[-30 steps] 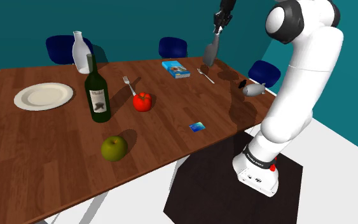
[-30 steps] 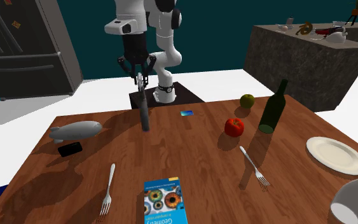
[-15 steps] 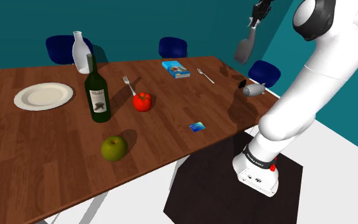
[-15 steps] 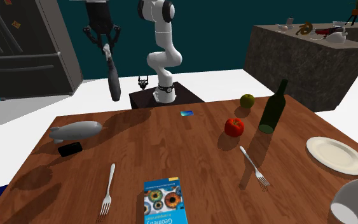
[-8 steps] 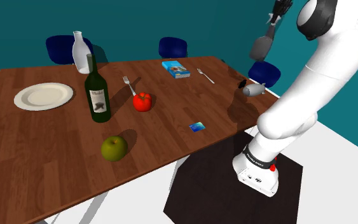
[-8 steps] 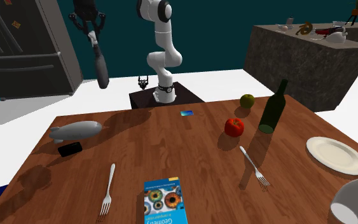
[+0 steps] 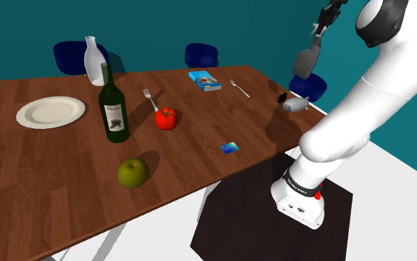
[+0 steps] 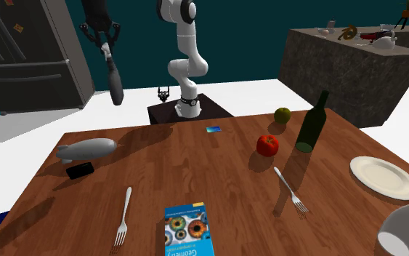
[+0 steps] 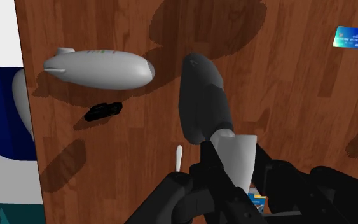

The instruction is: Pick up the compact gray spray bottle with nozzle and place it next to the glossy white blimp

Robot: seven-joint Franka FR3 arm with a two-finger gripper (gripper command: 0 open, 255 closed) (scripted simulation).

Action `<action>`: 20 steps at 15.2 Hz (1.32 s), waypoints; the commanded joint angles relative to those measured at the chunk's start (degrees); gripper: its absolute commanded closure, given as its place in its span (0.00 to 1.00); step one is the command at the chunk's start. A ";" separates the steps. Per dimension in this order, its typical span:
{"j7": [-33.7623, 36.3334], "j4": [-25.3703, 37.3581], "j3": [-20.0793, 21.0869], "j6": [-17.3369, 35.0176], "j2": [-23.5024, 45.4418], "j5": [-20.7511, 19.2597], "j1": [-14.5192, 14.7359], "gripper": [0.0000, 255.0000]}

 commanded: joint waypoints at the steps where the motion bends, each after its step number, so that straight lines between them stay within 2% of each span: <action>1: 0.41 -2.79 0.29 1.88 -1.15 -0.66 0.23 1.00; 20: 2.69 -23.57 1.53 17.67 -7.04 -3.86 0.57 1.00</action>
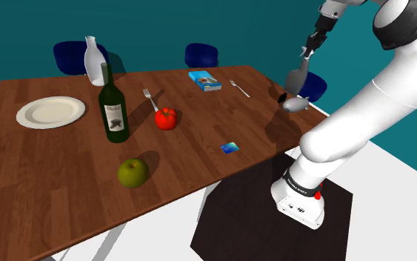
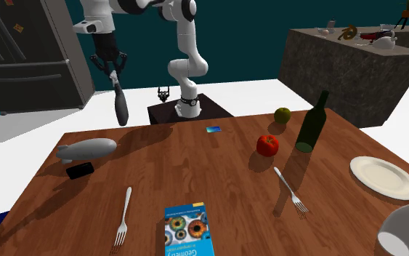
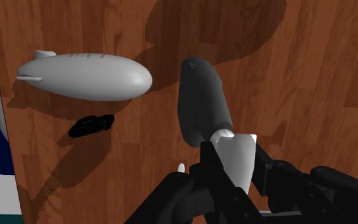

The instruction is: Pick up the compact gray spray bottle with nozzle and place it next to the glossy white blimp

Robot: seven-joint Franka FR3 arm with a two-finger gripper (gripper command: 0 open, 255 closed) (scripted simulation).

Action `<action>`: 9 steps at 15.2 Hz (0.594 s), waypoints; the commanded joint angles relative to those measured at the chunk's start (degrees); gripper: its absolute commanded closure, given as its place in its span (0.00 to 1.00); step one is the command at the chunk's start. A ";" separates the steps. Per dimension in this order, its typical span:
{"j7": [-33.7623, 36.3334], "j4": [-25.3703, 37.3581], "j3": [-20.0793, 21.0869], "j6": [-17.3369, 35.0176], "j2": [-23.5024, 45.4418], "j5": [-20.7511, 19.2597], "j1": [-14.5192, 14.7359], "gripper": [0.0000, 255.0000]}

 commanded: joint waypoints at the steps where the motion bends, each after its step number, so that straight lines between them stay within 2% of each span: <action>1: 0.10 -1.96 0.00 1.76 -0.29 -0.17 -0.04 1.00; 9: 0.28 -8.54 -0.15 7.95 -0.74 -0.51 -0.22 1.00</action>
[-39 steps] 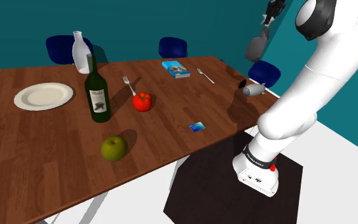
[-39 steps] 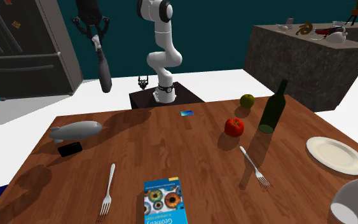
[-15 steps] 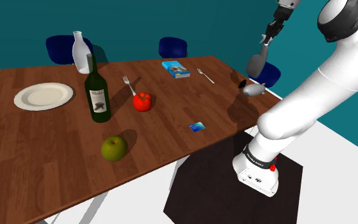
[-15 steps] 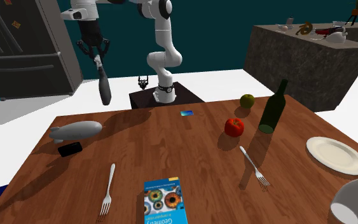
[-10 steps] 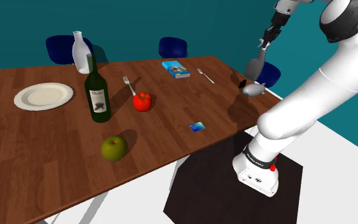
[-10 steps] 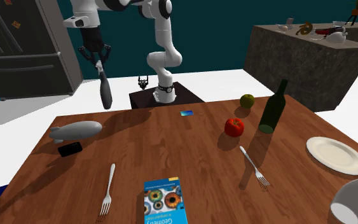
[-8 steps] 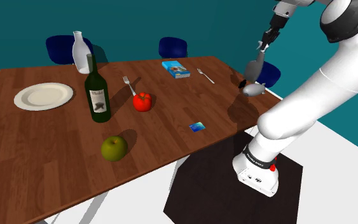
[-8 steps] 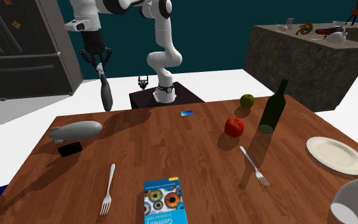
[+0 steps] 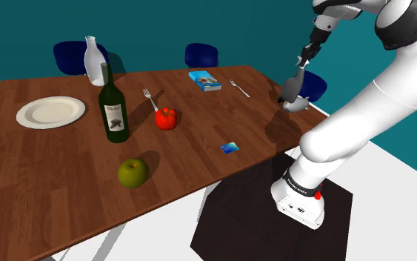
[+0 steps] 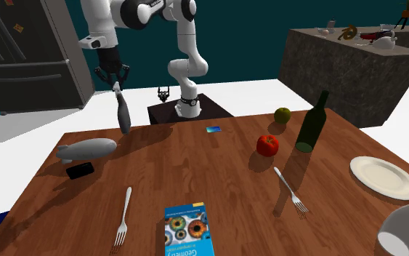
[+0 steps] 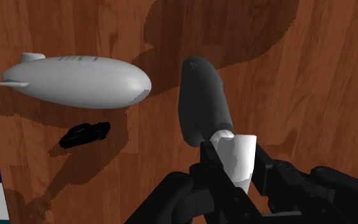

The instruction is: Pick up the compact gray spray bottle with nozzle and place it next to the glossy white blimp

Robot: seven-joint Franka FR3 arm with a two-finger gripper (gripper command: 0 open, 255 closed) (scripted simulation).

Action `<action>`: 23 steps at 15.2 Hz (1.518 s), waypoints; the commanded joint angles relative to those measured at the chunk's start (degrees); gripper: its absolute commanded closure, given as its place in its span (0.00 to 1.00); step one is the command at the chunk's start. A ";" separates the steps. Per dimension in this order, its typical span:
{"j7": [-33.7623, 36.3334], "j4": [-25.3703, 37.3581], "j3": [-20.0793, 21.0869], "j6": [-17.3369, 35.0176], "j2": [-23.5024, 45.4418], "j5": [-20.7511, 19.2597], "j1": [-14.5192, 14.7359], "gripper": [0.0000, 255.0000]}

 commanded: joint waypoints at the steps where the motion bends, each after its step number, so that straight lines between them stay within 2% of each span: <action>1: 0.17 -1.55 0.03 1.59 0.02 -0.02 0.03 1.00; 23: -1.39 -14.46 -1.31 17.58 3.59 1.64 -0.26 1.00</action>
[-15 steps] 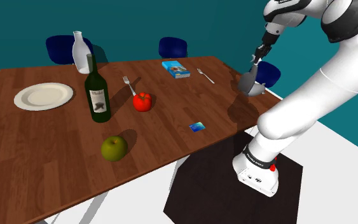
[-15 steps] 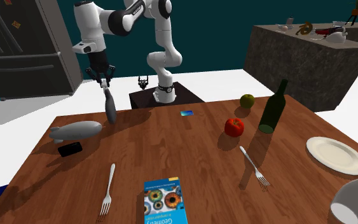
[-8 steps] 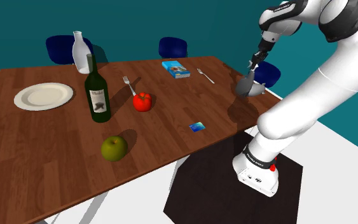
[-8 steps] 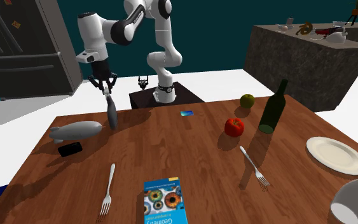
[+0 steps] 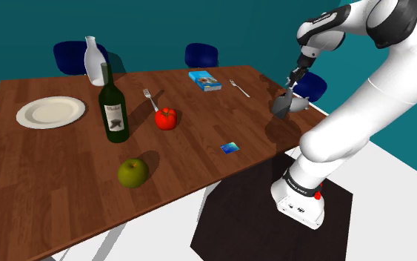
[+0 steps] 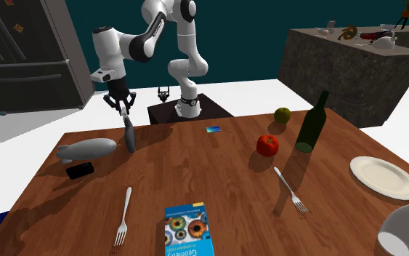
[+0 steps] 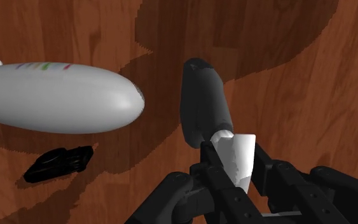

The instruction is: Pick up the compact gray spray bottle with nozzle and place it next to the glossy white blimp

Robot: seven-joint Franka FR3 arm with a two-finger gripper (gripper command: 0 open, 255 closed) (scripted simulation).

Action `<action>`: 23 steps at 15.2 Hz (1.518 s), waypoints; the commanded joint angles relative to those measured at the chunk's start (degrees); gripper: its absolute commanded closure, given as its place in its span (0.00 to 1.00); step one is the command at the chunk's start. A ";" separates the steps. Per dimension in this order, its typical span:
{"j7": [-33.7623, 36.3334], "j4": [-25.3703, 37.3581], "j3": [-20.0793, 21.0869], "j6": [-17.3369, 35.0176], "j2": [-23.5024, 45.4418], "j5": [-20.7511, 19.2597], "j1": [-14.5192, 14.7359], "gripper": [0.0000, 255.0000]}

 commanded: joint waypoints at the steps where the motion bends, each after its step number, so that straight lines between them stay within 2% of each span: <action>1: -0.10 -0.14 -0.05 0.31 0.15 0.10 -0.01 1.00; 6: -0.10 -0.14 -0.05 0.31 0.15 0.10 -0.01 1.00; 7: -0.10 -0.14 -0.05 0.31 0.15 0.10 -0.01 0.00; 12: -0.10 -0.14 -0.05 0.30 0.15 0.09 -0.01 0.00; 16: 1.05 4.75 0.64 -6.96 -2.63 -1.38 0.03 0.00; 23: 1.05 4.75 0.65 -6.96 -2.63 -1.38 0.02 0.00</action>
